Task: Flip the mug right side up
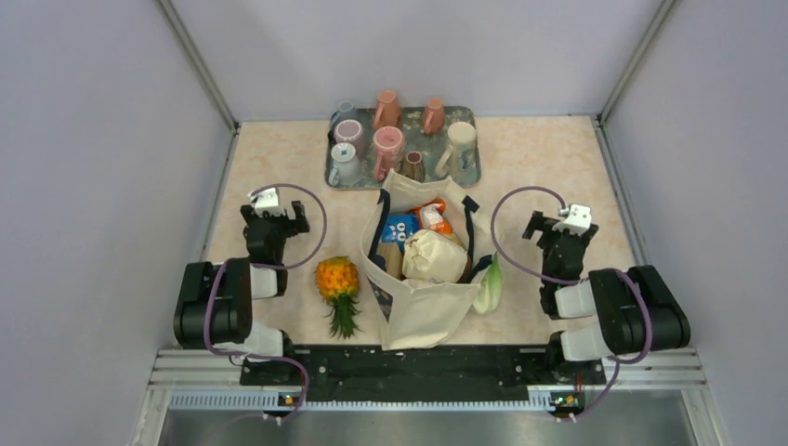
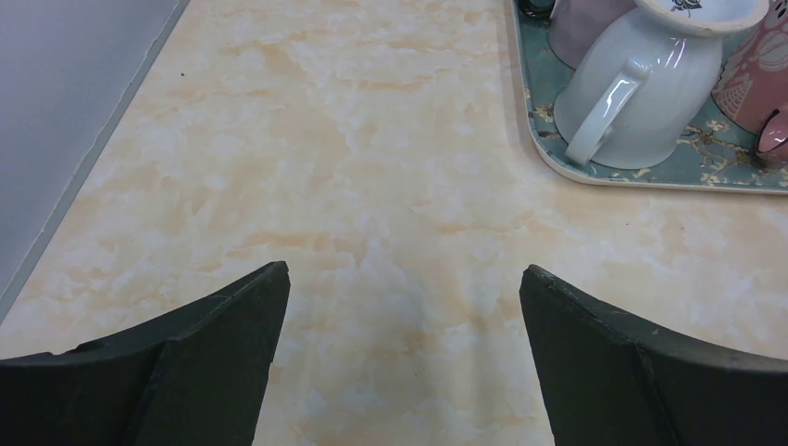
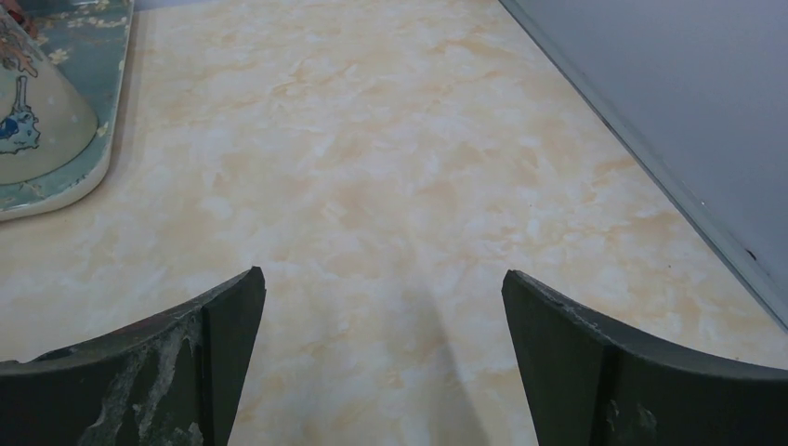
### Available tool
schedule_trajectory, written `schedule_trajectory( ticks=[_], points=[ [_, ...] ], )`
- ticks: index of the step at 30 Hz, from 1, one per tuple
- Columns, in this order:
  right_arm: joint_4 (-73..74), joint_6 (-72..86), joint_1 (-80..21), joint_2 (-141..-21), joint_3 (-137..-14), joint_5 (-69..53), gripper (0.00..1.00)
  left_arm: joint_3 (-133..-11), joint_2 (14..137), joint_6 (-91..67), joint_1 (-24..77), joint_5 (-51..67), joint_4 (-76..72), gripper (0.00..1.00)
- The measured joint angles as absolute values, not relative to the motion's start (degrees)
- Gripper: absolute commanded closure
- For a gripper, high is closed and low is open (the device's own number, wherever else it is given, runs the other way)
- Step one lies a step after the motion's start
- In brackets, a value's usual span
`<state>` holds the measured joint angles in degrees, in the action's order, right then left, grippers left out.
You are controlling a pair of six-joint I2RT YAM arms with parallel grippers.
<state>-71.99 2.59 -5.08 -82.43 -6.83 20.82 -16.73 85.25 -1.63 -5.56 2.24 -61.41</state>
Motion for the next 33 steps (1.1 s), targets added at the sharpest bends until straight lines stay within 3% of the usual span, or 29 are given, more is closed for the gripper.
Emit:
schedule_trajectory(
  ticks=[5, 9, 12, 16, 21, 25, 33],
  points=[
    [-63.94, 2.83, -5.06, -71.07, -6.37, 20.97, 0.01, -16.73, 85.25, -1.65, -5.56, 2.2, -61.41, 0.01],
    [-46.81, 4.43, -5.02, -60.49, -17.02, 19.66, 0.01, -16.78, 85.23, -1.93, -5.56, 1.56, -61.12, 0.01],
    [-36.58, 5.93, -5.02, -57.41, -25.63, 16.82, 0.01, -19.97, 84.14, -2.5, -5.56, 0.23, -52.84, 0.02],
    [-24.29, 8.08, -4.99, -55.92, -33.8, 11.46, 0.01, -34.63, 83.81, -1.74, -5.63, 3.57, -32.99, 0.17],
    [-13.45, 11.33, -4.97, -55.92, -38.19, 6.0, 0.01, -57.32, 84.84, 3.77, -5.17, 17.45, -9.56, 0.33],
    [-8.84, 13.82, -4.97, -55.94, -38.52, 3.05, 0.01, -72.66, 91.59, 8.25, -3.29, 24.84, 3.66, 0.33],
    [-4.1, 16.62, -4.99, -55.94, -38.7, 1.39, 0.01, -89.82, 111.87, 18.81, -1.78, 29.21, 23.57, 0.37]
  ],
)
